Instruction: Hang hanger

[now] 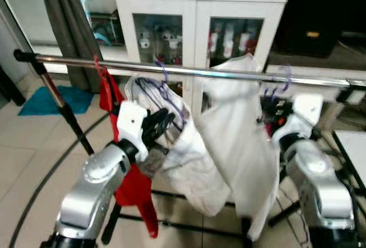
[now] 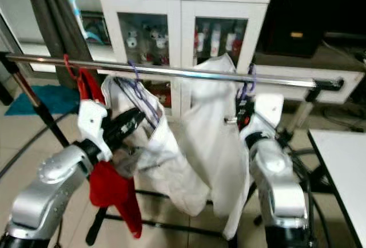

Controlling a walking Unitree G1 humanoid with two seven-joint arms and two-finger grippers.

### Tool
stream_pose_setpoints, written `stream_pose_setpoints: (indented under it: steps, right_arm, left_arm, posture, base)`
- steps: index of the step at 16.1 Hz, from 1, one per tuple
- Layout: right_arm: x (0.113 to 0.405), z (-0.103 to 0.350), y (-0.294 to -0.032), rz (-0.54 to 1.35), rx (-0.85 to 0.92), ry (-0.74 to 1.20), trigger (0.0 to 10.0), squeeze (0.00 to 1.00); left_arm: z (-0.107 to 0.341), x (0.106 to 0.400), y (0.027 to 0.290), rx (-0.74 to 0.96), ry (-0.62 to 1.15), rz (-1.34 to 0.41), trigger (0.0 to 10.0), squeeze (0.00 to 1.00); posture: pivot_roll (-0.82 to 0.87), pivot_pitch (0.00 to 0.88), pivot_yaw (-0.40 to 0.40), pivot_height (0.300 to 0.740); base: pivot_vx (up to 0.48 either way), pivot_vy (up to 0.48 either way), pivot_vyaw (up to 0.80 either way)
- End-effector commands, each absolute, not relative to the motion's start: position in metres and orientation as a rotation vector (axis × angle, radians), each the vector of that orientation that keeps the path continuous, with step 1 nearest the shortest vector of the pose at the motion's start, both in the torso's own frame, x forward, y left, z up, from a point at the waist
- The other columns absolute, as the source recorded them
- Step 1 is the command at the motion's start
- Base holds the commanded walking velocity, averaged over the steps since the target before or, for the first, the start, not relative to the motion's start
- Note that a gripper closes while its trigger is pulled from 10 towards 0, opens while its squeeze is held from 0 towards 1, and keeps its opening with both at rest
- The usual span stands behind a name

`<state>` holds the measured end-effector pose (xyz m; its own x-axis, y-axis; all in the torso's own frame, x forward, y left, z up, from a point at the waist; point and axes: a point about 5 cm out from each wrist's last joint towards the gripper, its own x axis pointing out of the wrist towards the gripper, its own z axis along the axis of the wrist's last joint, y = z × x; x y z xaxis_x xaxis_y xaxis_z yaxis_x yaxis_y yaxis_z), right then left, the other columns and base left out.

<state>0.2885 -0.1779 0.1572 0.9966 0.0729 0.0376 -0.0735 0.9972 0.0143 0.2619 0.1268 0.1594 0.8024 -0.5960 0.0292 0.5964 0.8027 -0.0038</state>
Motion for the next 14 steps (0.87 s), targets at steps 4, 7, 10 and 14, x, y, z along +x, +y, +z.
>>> stream_pose_setpoints:
  steps: [4, 7, 10, 14]
  right_arm:
    - [0.303, 0.163, -0.175, 0.078, -0.003, -0.029, 10.0, 0.0]
    - [0.32, 0.16, -0.172, 0.093, 0.003, 0.069, 10.0, 0.0]
    - [0.33, 0.157, -0.169, 0.118, 0.015, 0.137, 10.0, 0.0]
    - [0.33, 0.147, -0.17, 0.136, 0.017, 0.251, 10.0, 0.0]
  left_arm:
    - [0.161, 0.247, 0.118, -0.051, 0.02, -0.868, 10.0, 0.0]
    - [0.159, 0.242, 0.112, 0.022, 0.066, -1.008, 10.0, 0.0]
    - [0.159, 0.242, 0.11, 0.055, 0.082, -1.053, 10.0, 0.0]
    - [0.157, 0.238, 0.109, 0.08, 0.104, -1.088, 10.0, 0.0]
  posture:
    - [0.07, 0.0, 0.026, 0.74]
    - [0.07, 0.0, 0.028, 0.74]
    - [0.08, 0.0, 0.027, 0.74]
    - [0.08, 0.0, 0.022, 0.74]
  base:
    - [0.0, 0.0, 0.0]
    - [0.0, 0.0, 0.0]
    - [0.0, 0.0, 0.0]
    - [0.0, 0.0, 0.0]
